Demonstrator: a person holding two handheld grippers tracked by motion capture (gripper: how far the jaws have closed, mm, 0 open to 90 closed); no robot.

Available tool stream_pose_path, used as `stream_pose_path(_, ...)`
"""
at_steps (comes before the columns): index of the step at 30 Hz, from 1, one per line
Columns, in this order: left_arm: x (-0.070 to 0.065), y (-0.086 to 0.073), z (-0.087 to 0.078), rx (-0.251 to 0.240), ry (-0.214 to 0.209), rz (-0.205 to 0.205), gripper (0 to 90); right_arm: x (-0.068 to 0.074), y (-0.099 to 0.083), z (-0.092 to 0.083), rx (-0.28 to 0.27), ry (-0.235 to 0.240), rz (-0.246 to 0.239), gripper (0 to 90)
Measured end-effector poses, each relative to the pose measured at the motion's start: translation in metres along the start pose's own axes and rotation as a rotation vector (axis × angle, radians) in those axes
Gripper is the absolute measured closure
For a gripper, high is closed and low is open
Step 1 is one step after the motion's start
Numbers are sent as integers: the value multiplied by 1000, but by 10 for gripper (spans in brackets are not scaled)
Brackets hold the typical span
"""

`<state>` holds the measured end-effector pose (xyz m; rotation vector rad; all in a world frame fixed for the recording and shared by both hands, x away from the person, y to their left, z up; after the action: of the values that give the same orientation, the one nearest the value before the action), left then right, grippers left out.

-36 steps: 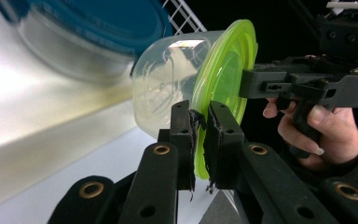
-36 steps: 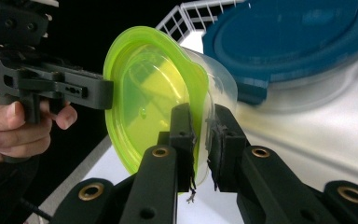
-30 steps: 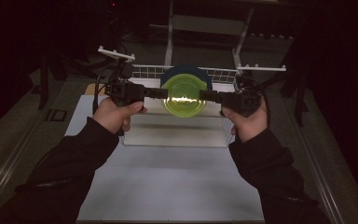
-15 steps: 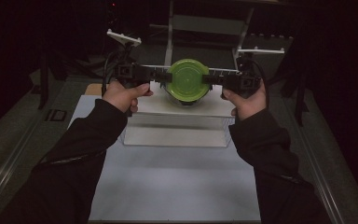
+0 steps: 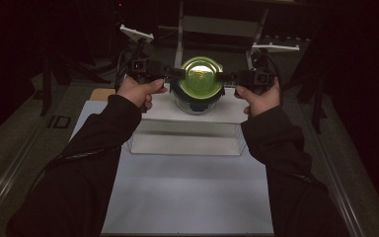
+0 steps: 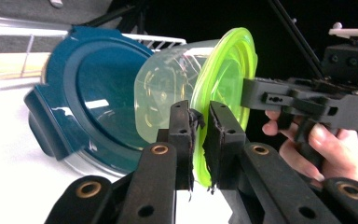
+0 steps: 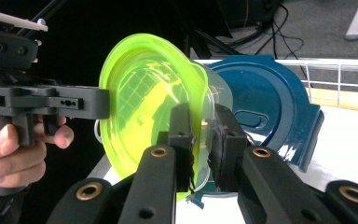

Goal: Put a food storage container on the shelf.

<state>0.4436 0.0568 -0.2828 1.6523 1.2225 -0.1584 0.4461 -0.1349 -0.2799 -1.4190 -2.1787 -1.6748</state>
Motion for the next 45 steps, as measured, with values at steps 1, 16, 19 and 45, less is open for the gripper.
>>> stream_pose_path(1,3,2,1,-4,-2,-11,785,-1,3,1,5,-4,11,794)
stream_pose_path(16,18,11,17,-42,-14,-73,700,-16,19,15,3,-58,100,739)
stream_pose_path(19,21,12,18,-49,-8,-78,679,-17,22,19,-3,-68,108,734)
stream_pose_path(45,14,19,15,-91,-5,-14,259,-11,29,17,-39,-67,51,432)
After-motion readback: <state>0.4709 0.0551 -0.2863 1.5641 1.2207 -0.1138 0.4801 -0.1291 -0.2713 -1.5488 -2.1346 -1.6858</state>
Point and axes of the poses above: each handheld gripper's, and its own axes: z roughly forward along the jaws, y roughly out of its top, x roughly to its left, the point moved 7 cm from there along z, roughly forward along the jaws, and after that the axes turned 5 degrees about y, right-handed, at the moved point
